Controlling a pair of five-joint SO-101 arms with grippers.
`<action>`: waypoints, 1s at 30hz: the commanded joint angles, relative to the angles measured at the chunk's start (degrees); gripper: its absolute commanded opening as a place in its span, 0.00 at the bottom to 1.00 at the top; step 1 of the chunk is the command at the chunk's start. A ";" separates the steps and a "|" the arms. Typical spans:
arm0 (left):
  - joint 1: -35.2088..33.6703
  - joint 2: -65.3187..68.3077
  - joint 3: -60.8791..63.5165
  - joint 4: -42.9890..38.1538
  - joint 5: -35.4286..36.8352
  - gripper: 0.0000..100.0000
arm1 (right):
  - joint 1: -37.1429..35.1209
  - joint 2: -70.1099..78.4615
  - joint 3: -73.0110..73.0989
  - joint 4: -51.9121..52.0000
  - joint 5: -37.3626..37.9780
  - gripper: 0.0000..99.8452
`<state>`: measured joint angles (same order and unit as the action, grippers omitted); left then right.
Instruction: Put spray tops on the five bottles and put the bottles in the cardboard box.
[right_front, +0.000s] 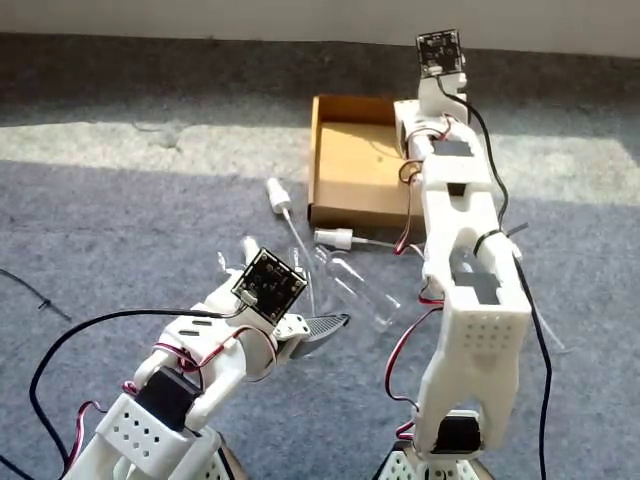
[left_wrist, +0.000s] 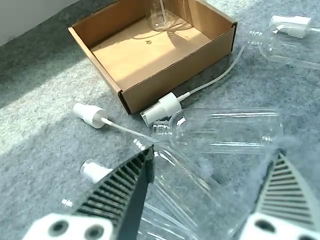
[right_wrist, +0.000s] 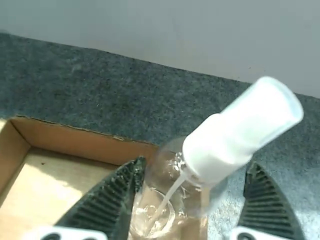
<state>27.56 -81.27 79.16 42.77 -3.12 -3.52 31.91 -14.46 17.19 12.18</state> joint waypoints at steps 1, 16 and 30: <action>0.75 -0.13 -0.40 -1.32 0.35 0.33 | -1.01 -6.64 -1.19 1.54 0.53 0.27; 0.75 -0.13 -0.40 -1.32 0.35 0.33 | -1.01 -16.22 -1.27 6.73 0.44 0.27; 0.31 -0.13 -0.48 -1.23 0.35 0.33 | -0.66 -43.38 -1.19 44.09 0.70 0.27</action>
<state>27.56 -81.27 79.16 42.77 -3.12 -3.87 -2.64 -14.46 48.57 12.18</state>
